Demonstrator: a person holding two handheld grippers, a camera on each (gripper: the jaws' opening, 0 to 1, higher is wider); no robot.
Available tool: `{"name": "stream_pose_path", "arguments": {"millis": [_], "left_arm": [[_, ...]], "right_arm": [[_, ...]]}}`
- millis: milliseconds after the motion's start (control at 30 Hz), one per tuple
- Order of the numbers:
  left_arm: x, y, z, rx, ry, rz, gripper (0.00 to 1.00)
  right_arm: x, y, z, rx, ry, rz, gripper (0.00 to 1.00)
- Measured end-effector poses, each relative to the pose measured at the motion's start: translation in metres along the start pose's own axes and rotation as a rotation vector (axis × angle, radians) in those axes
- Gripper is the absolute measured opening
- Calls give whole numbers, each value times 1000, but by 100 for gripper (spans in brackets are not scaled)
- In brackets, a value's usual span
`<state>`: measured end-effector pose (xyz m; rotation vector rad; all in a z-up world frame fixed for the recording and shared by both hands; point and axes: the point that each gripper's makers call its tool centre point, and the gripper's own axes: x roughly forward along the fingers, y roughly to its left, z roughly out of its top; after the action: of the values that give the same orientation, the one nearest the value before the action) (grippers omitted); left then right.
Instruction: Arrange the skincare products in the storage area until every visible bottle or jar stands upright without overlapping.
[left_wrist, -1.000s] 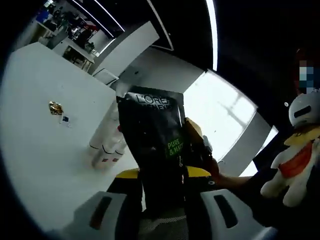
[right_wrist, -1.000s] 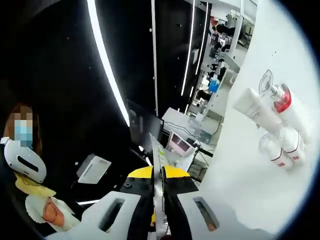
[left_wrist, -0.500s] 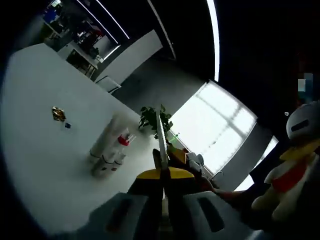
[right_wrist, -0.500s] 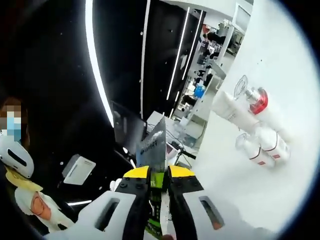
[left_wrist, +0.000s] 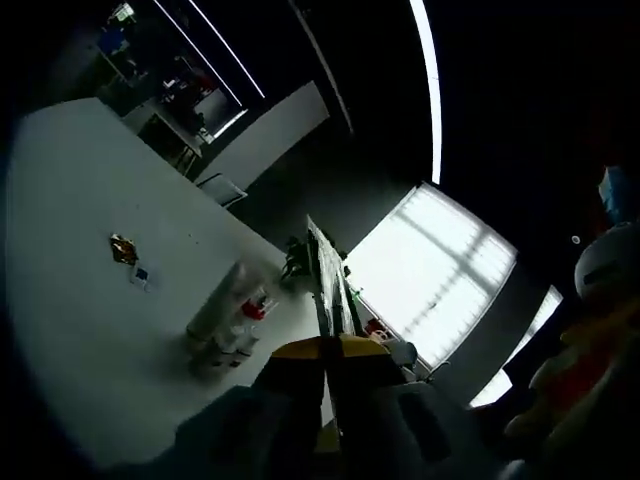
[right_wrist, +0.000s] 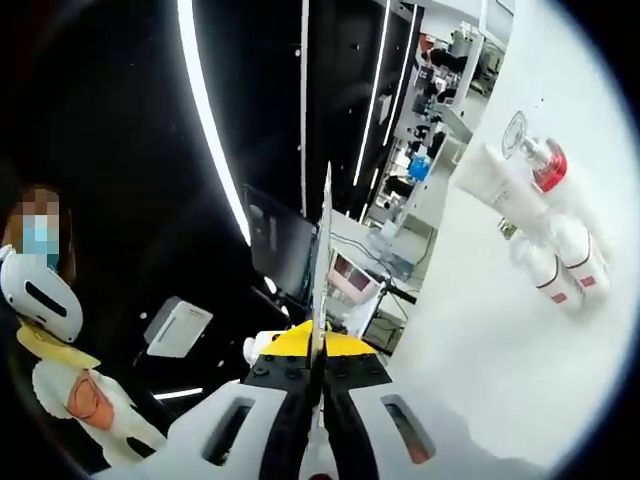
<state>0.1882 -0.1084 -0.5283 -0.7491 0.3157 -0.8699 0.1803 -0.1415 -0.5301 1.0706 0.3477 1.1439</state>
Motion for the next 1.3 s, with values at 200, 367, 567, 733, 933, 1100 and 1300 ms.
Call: {"name": "stream_pose_path", "arguments": {"millis": [200, 367, 567, 733, 933, 1100, 1300], "left_arm": [[1, 2, -12, 10, 39, 7, 18], [3, -5, -33, -30, 101, -28, 29], [3, -1, -44, -21, 121, 5, 8], [2, 11, -52, -33, 159, 83, 3], [0, 19, -51, -64, 138, 84, 0], [-7, 31, -53, -38, 147, 126, 9], [-9, 27, -49, -59, 131, 109, 0]], "right_arm": [[2, 2, 8, 30, -40, 12, 1], [3, 3, 9, 83, -52, 31, 1], [2, -25, -3, 38, 2, -118, 1], [-3, -56, -17, -72, 97, -290, 2], [2, -50, -12, -56, 69, -249, 1], [3, -48, -6, -4, 43, -216, 1], [2, -61, -12, -117, 104, -274, 1]]}}
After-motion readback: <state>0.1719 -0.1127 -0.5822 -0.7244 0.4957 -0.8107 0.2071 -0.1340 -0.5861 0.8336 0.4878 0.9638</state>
